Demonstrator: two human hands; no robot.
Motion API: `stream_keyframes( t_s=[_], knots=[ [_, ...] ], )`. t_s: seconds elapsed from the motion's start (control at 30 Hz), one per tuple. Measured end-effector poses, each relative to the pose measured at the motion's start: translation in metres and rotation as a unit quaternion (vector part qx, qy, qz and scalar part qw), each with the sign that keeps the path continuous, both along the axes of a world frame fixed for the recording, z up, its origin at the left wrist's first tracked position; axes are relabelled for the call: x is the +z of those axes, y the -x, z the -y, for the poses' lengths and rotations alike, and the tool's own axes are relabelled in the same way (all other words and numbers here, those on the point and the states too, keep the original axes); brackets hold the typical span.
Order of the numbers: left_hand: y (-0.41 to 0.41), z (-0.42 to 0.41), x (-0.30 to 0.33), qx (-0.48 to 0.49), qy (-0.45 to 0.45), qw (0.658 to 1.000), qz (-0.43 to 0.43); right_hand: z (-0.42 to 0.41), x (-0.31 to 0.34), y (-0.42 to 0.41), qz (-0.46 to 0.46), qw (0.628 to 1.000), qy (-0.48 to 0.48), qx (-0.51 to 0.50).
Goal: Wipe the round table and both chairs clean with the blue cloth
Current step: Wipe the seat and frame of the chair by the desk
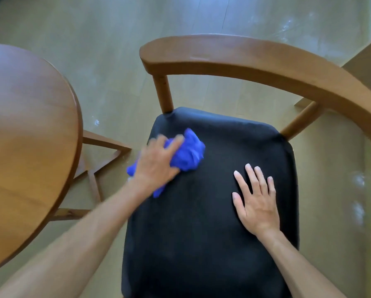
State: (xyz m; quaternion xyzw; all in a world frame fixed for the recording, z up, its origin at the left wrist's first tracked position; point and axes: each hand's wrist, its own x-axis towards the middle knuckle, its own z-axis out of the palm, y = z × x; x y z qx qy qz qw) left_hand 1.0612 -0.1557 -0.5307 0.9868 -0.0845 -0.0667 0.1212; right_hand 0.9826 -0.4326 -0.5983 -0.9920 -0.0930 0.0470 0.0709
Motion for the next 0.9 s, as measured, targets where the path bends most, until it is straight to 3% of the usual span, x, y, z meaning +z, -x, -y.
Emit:
stream_keyframes(
  t_s=[0.1,0.3,0.43,0.57,0.63,0.73,0.9],
  knots=[
    [-0.062,-0.021,-0.007,0.128,-0.006,0.992,-0.007,0.003,-0.008,0.001,0.025,1.0,0.004,0.004],
    [-0.049,-0.008,-0.031,0.104,-0.014,0.995,-0.003,0.006,-0.019,-0.001,0.046,0.999,-0.002,0.002],
    [0.052,-0.006,-0.031,0.008,0.008,0.999,0.051,0.008,-0.019,-0.001,0.048,0.999,0.001,0.0],
    [0.177,-0.009,-0.024,-0.139,0.001,0.99,-0.03,0.007,-0.018,0.002,0.037,0.999,0.002,-0.002],
    [0.194,-0.013,-0.02,-0.183,0.003,0.982,-0.054,0.007,-0.018,0.001,0.036,0.999,-0.001,-0.006],
    [0.131,-0.01,-0.01,-0.192,-0.015,0.981,-0.016,0.003,-0.015,-0.007,0.046,0.999,-0.008,-0.01],
    [-0.054,0.019,-0.013,0.091,-0.038,0.995,0.025,0.001,-0.016,-0.007,0.065,0.998,-0.021,0.0]
  ],
)
